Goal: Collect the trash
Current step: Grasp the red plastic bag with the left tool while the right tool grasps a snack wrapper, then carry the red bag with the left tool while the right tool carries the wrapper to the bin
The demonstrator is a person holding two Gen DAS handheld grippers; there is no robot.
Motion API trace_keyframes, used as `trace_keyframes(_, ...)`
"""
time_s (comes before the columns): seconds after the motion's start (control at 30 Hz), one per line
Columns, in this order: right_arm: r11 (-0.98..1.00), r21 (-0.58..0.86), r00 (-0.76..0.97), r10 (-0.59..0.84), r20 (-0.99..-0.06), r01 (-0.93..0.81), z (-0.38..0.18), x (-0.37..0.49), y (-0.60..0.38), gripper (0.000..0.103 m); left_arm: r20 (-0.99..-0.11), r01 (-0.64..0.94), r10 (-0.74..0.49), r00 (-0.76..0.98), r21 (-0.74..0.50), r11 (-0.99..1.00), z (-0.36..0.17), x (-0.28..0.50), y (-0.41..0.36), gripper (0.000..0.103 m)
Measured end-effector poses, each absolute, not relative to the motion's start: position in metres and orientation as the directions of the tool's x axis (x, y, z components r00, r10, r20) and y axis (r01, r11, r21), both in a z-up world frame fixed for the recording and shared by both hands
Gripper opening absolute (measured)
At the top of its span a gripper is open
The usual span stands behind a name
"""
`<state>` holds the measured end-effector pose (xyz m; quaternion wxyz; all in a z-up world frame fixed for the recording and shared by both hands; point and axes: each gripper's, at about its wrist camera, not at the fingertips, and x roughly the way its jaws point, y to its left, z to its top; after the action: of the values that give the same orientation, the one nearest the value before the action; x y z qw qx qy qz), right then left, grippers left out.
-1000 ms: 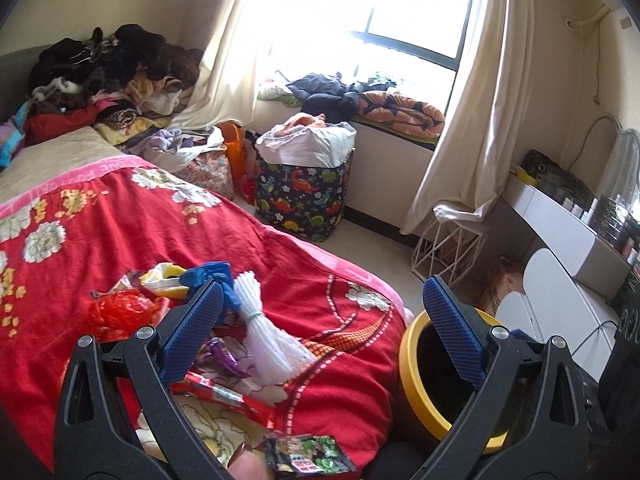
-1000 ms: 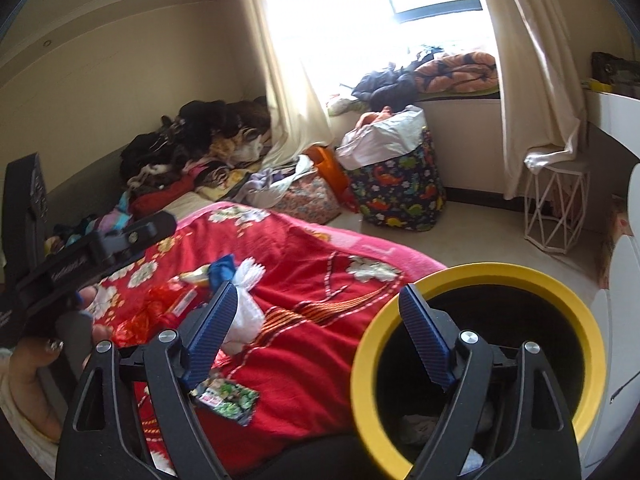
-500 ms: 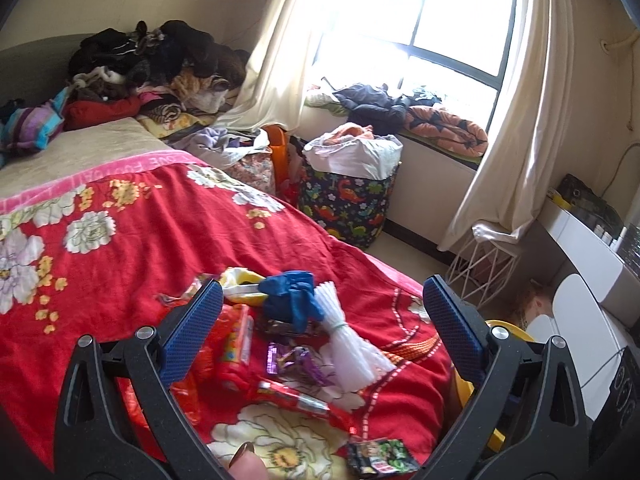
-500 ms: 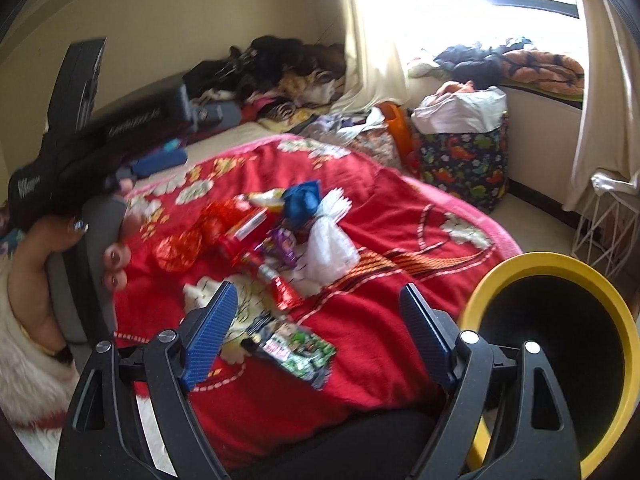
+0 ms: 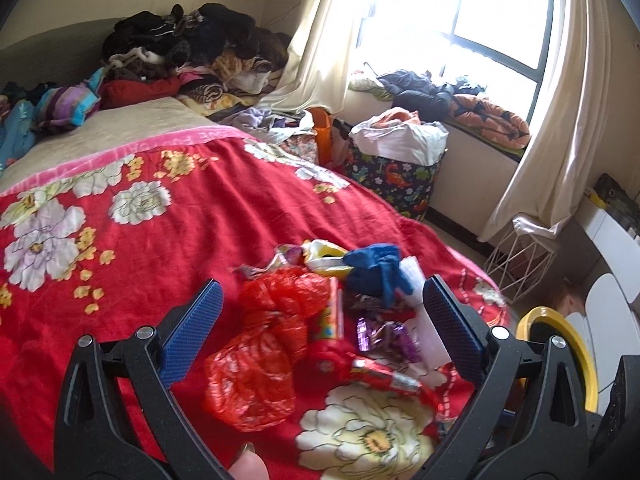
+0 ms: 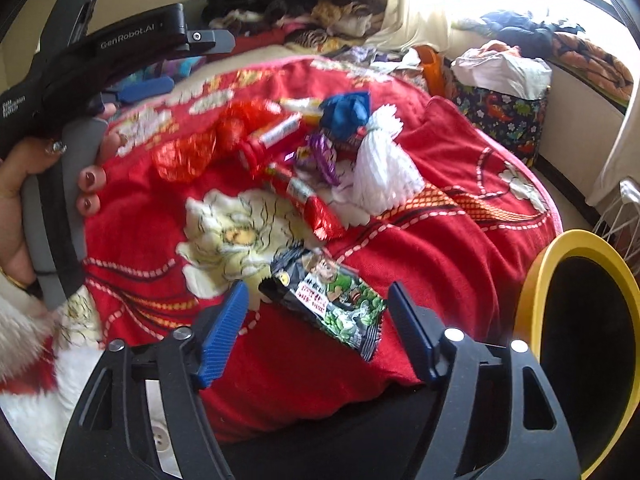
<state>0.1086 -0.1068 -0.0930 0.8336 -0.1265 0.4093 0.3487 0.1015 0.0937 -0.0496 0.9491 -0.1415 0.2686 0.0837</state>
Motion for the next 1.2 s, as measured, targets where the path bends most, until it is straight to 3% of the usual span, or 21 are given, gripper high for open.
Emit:
trace_keyframes(0.13, 0.711, 0.035, 0.405, 0.439, -0.802, -0.703, -0.104, 0.111, -0.096, 0.058, -0.578, -0.269, 0.101, 0.810, -0.213, 0.939, -0.066, 0.102, 0.105, 0.092)
trace_keyframes(0.2, 0.710, 0.006, 0.402, 0.405, -0.821, -0.704, -0.111, 0.113, -0.090, 0.039, -0.604, -0.283, 0.098, 0.791, -0.218, 0.934, -0.075, 0.103, 0.109, 0.092)
trace_keyframes(0.3, 0.709, 0.014, 0.396, 0.410, -0.821, -0.706, -0.114, 0.116, -0.090, 0.027, -0.627, -0.289, 0.087, 0.774, -0.228, 0.930, -0.085, 0.102, 0.113, 0.092)
trace_keyframes(0.43, 0.711, 0.044, 0.395, 0.440, -0.806, -0.702, -0.110, 0.116, -0.094, 0.022, -0.664, -0.307, 0.062, 0.745, -0.259, 0.916, -0.100, 0.104, 0.119, 0.086)
trace_keyframes(0.63, 0.721, 0.126, 0.383, 0.498, -0.778, -0.682, -0.103, 0.116, -0.103, 0.020, -0.713, -0.330, 0.022, 0.701, -0.296, 0.896, -0.118, 0.106, 0.126, 0.057)
trace_keyframes(0.73, 0.719, 0.132, 0.390, 0.510, -0.766, -0.682, -0.097, 0.114, -0.104, 0.019, -0.717, -0.317, 0.005, 0.697, -0.303, 0.899, -0.119, 0.105, 0.125, 0.036)
trace_keyframes(0.77, 0.718, 0.134, 0.391, 0.515, -0.763, -0.683, -0.096, 0.113, -0.105, 0.018, -0.717, -0.311, -0.001, 0.697, -0.305, 0.900, -0.118, 0.105, 0.125, 0.025)
trace_keyframes(0.87, 0.708, 0.142, 0.391, 0.532, -0.751, -0.692, -0.090, 0.109, -0.104, 0.013, -0.715, -0.296, -0.012, 0.699, -0.304, 0.906, -0.116, 0.103, 0.123, 0.011)
trace_keyframes(1.2, 0.697, 0.171, 0.407, 0.579, -0.706, -0.696, -0.075, 0.101, -0.106, 0.010, -0.651, -0.212, -0.046, 0.758, -0.313, 0.926, -0.079, 0.088, 0.111, 0.005)
